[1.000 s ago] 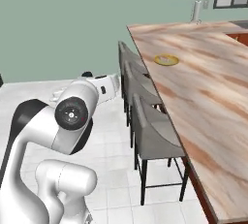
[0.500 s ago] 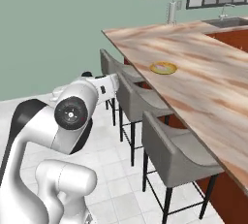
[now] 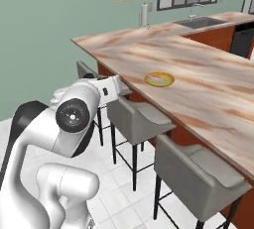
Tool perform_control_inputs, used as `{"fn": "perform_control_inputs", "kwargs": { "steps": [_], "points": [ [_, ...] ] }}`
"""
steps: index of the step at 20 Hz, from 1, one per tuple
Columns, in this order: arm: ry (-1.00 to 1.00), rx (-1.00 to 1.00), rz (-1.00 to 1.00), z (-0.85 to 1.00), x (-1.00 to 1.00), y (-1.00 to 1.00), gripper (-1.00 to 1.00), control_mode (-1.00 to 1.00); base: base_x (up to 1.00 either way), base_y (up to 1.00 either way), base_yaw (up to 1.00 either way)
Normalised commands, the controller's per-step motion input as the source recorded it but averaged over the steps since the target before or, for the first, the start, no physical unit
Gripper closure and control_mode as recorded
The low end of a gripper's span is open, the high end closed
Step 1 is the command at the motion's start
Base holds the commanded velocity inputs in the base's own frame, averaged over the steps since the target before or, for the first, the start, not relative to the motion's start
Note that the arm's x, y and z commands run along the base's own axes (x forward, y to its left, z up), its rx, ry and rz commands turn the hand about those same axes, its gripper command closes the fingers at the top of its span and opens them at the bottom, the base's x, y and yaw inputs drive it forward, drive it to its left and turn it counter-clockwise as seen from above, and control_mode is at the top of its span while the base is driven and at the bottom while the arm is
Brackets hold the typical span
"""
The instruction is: Retrieve the shaker from the cabinet and place it next the steak on a plate on the dining table.
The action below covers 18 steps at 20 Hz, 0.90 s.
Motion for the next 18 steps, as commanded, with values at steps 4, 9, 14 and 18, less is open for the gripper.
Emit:
{"fn": "perform_control_inputs", "kwargs": {
  "steps": [4,9,14,18],
  "points": [
    [0.00,0.00,0.00,0.00,0.00,0.00,1.00,1.00,0.84,1.00,-0.46],
    [0.00,0.00,0.00,0.00,0.00,0.00,1.00,1.00,0.84,1.00,-0.47],
    [0.00,0.00,0.00,0.00,0.00,0.00,1.00,1.00,0.86,1.00,-0.48],
    [0.00,0.00,0.00,0.00,0.00,0.00,1.00,1.00,0.94,1.00,-0.49]
  ]
}}
